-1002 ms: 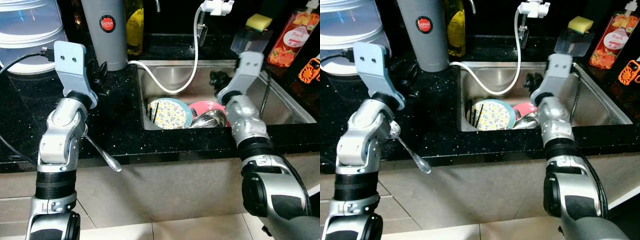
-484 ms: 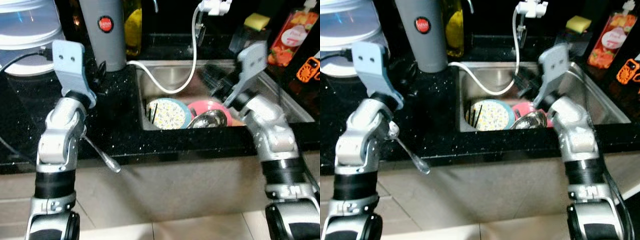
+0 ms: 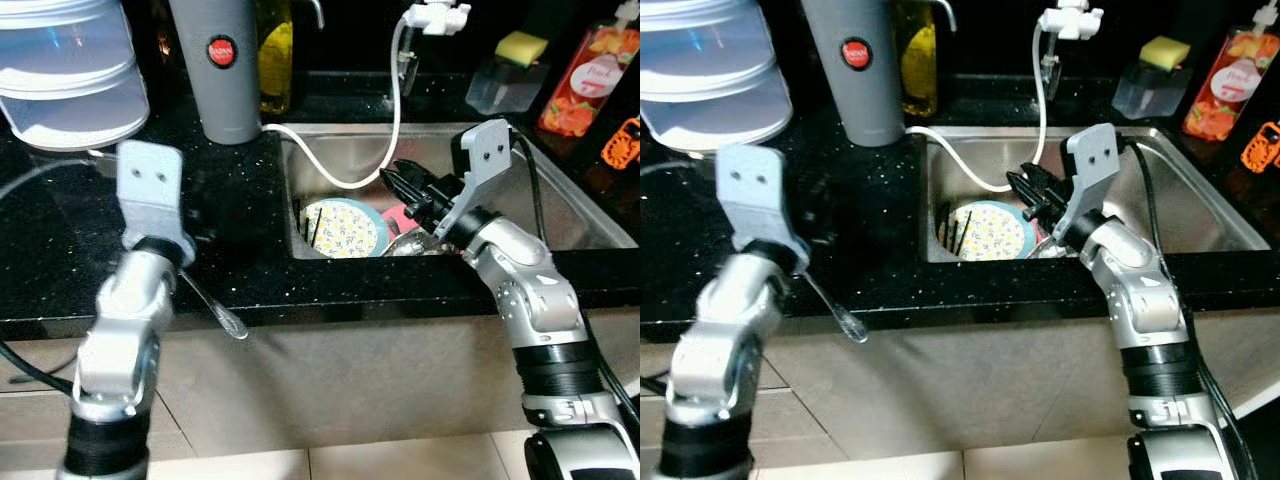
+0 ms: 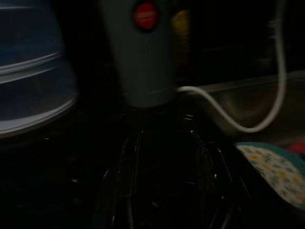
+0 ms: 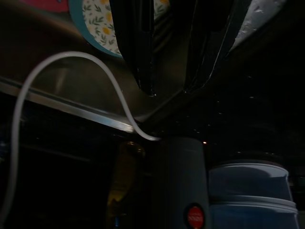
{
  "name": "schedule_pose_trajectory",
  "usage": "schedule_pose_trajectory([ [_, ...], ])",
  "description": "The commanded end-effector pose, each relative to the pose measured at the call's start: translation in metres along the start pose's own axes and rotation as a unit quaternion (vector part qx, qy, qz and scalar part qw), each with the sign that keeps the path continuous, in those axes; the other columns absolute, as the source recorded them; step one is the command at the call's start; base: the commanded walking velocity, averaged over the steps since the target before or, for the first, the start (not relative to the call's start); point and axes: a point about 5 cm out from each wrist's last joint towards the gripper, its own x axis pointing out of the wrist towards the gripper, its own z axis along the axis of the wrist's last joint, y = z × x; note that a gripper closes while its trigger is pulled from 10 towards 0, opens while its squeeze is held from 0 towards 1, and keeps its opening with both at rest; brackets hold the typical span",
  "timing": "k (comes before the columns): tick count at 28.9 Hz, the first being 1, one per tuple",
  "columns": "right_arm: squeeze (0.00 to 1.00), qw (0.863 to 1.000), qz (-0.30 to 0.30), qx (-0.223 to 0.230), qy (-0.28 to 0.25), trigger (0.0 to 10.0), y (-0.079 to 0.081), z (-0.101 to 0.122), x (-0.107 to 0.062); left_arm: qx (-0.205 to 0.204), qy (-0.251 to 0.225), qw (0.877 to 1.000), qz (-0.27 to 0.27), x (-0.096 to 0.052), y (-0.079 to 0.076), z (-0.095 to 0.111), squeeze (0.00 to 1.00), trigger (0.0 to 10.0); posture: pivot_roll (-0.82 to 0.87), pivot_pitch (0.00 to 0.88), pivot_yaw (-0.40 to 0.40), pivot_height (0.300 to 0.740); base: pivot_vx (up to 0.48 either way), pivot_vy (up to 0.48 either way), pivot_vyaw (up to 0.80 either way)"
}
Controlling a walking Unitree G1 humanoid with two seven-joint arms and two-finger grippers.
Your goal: Kitchen organization
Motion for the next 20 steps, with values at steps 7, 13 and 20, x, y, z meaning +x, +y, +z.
schedule_pose_trajectory([
  [7, 0.00, 1.000, 0.014, 0.002, 0.007, 10.0, 0.005, -0.001, 0.010, 0.043, 0.021, 0.991, 0.127, -0.022, 0.012, -0.016, 0.00, 10.0, 0.19, 0.000, -0.048, 0.740, 0.000, 0.000, 0.00],
  [13, 0.00, 1.000, 0.013, 0.004, 0.013, 10.0, 0.004, -0.003, 0.010, 0.006, 0.084, 0.972, 0.217, -0.031, 0.029, -0.033, 0.00, 10.0, 0.19, 0.000, -0.052, 0.740, 0.000, 0.000, 0.00],
  [20, 0.00, 1.000, 0.021, 0.004, 0.011, 10.0, 0.008, -0.003, 0.016, -0.033, 0.094, 0.975, 0.198, -0.022, 0.007, -0.034, 0.00, 10.0, 0.19, 0.000, -0.053, 0.740, 0.000, 0.000, 0.00],
])
